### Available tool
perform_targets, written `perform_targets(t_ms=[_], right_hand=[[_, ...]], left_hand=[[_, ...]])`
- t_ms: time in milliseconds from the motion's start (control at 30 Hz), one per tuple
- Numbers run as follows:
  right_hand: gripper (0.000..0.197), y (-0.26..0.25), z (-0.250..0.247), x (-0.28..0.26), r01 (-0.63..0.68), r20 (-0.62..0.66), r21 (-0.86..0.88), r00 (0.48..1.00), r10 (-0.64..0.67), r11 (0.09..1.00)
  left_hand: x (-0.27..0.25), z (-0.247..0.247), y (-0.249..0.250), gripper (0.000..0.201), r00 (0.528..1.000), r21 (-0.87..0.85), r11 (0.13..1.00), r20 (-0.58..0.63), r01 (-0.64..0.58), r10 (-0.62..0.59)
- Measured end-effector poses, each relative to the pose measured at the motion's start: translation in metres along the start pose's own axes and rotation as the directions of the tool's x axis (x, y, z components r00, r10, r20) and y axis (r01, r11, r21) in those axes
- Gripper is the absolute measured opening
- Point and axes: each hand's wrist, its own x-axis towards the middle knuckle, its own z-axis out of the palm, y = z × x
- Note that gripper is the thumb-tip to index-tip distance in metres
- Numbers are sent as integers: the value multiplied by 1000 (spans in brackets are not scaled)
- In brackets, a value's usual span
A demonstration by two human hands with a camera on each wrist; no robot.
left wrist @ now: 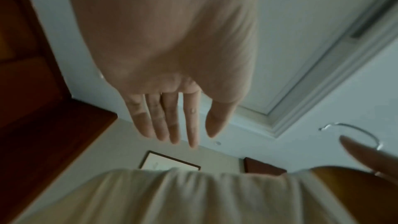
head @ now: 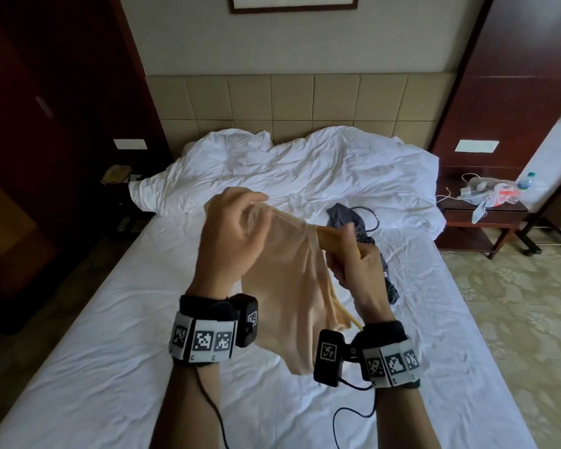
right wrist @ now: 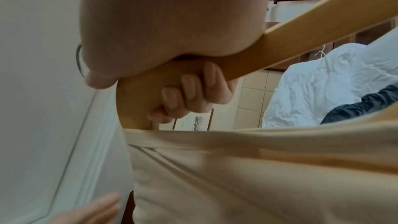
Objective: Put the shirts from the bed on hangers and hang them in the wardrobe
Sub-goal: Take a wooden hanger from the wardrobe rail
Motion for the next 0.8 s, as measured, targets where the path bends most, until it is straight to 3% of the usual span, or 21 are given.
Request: perform_targets(t_ms=[100, 200, 300, 400, 500, 567, 633, 700, 800], right_hand=[[88, -5, -1, -1, -5, -2, 41, 1000, 5, 999], [71, -10, 3, -2, 12, 12, 61, 1000, -13, 998], [72, -8, 9, 1, -1, 7, 53, 1000, 1, 999], [85, -4, 15, 2, 0, 17, 50, 1000, -1, 999], [81, -3, 18, 3, -13, 5, 70, 1000, 13, 997], [89, -2, 18, 6, -46, -9, 113, 999, 48, 993], [96, -1, 17, 8, -67, -13, 157, 997, 69, 985], [99, -3, 15, 10, -74, -8, 175, 997, 77, 982], [99, -8, 11, 13, -66, -8, 187, 998, 69, 980]], left_hand=[[-1, -1, -19, 27, 998, 165, 984, -2, 65, -66], [-5, 0, -15, 29, 997, 128, 989, 31, 68, -73], [-6, 0, 0, 21, 998, 33, 998, 35, 50, -51], [-9, 7, 18, 17, 992, -78, 996, 122, 48, -38], [-11, 17, 34, 17, 980, -175, 984, 198, 35, 0], [-9, 18, 39, 21, 976, -256, 966, 215, 35, 21], [-8, 12, 39, 25, 986, -274, 962, 163, 7, 39], [-4, 4, 30, 30, 999, -176, 984, 22, -29, 34], [6, -4, 2, 35, 982, 61, 994, -173, 86, -75]])
